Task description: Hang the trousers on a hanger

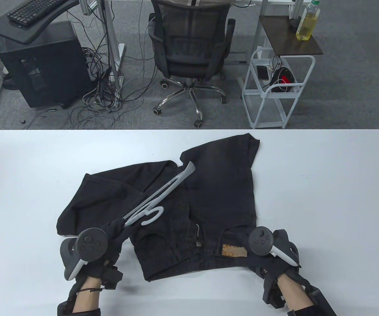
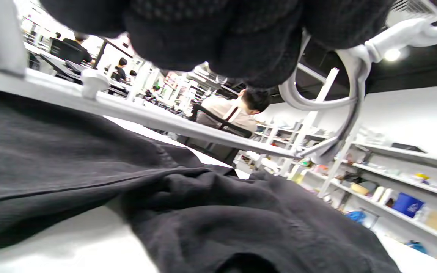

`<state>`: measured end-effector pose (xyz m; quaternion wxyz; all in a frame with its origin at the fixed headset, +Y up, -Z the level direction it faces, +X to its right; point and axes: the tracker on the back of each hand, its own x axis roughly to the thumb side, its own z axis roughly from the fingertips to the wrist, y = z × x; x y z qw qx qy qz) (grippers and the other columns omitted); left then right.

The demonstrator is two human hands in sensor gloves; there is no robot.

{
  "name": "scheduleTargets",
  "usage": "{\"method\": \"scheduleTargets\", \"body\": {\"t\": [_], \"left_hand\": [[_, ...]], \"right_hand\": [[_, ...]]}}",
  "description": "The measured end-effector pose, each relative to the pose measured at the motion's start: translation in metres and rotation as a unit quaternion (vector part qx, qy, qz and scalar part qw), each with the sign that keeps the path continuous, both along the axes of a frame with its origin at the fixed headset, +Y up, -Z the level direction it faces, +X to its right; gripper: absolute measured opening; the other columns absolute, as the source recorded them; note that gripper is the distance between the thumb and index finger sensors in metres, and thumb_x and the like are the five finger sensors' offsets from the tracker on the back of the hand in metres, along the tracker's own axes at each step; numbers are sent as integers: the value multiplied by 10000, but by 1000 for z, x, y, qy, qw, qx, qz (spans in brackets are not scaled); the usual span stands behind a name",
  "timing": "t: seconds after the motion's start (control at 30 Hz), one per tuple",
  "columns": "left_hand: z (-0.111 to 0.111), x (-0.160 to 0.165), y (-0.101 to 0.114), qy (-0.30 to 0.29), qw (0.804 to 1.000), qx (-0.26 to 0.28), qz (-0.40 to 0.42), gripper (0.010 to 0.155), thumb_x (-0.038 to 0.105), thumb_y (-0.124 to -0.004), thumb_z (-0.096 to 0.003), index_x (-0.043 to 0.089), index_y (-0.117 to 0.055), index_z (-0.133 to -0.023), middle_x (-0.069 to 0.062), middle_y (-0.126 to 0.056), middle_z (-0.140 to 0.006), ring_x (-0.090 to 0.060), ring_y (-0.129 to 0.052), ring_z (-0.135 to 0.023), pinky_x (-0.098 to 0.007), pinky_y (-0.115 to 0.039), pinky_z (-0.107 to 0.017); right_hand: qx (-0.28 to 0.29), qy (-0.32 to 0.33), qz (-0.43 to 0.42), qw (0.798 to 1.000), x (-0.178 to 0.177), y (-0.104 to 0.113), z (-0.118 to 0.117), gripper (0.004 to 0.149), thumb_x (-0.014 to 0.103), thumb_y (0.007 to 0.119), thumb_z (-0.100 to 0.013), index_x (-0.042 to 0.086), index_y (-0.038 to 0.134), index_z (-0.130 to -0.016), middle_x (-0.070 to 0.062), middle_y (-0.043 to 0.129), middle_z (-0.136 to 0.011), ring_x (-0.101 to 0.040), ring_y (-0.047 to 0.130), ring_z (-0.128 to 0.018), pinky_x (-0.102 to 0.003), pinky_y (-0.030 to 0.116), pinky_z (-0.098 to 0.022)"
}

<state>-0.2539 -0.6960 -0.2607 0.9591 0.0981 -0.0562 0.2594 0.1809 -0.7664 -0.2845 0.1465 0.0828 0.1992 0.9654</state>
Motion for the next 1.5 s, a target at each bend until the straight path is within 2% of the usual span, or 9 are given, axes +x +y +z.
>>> {"method": "scheduleTargets", "body": {"t": [0.17,0.27,0.4,0.53,0.7,0.97,1.1,1.33,1.5], "left_hand": [[4,5,6,-42,999,18,22,548,598,-695,-455,204,-900,-776,95,-987,-450,-168,-970,-309,-416,-846,-256],[5,8,7,-78,996,14,43,547,600,-702,-453,201,-915,-761,90,-994,-430,-174,-969,-294,-421,-842,-247],[5,9,7,-95,994,13,54,550,602,-709,-452,194,-925,-750,90,-996,-413,-171,-969,-270,-416,-842,-226],[5,11,8,-120,990,2,71,550,607,-718,-448,194,-932,-742,90,-1000,-401,-169,-969,-256,-414,-842,-213],[5,10,10,-141,986,-11,87,553,606,-733,-448,186,-938,-743,84,-1006,-397,-173,-971,-242,-415,-842,-200],[6,9,15,-197,970,-30,137,569,625,-730,-448,180,-951,-724,84,-1008,-368,-171,-968,-212,-414,-840,-175],[5,16,14,-227,964,-74,116,569,624,-734,-456,171,-954,-721,81,-1010,-364,-175,-969,-208,-418,-840,-172],[4,29,8,-212,972,-100,34,554,608,-741,-461,170,-954,-725,76,-1012,-370,-178,-971,-213,-420,-840,-174],[4,44,2,-217,970,-108,14,543,586,-742,-468,166,-943,-747,69,-1013,-398,-186,-976,-236,-425,-842,-190]], "right_hand": [[0,-5,2,1000,0,-3,-2,725,487,824,-398,296,565,-1048,-43,425,-1177,-366,427,-1080,-583,345,-763],[29,-25,-3,999,1,0,-4,607,451,778,-440,270,667,-1009,-42,523,-1157,-373,527,-1060,-595,441,-747],[-10,10,6,1000,0,-2,-4,786,506,874,-359,255,587,-1046,-49,424,-1180,-391,451,-1079,-606,412,-754],[0,4,14,1000,0,-3,-5,730,462,867,-381,270,602,-1034,-39,454,-1171,-377,484,-1071,-587,440,-754],[26,-29,-29,999,5,-2,-8,587,473,746,-436,251,720,-979,-43,583,-1135,-375,587,-1036,-584,532,-721],[75,-141,-121,980,24,-5,-18,491,462,729,-451,209,854,-853,-59,823,-989,-319,799,-907,-513,698,-633],[82,-175,-146,970,30,-7,-21,470,461,733,-457,196,879,-817,-64,871,-941,-306,844,-860,-484,723,-609],[98,-180,-177,963,34,-1,-20,467,456,737,-457,169,903,-786,-103,912,-889,-341,916,-791,-483,779,-556],[179,-148,-149,961,24,22,-10,458,458,740,-462,167,907,-774,-99,922,-871,-346,924,-773,-478,784,-550]]}}
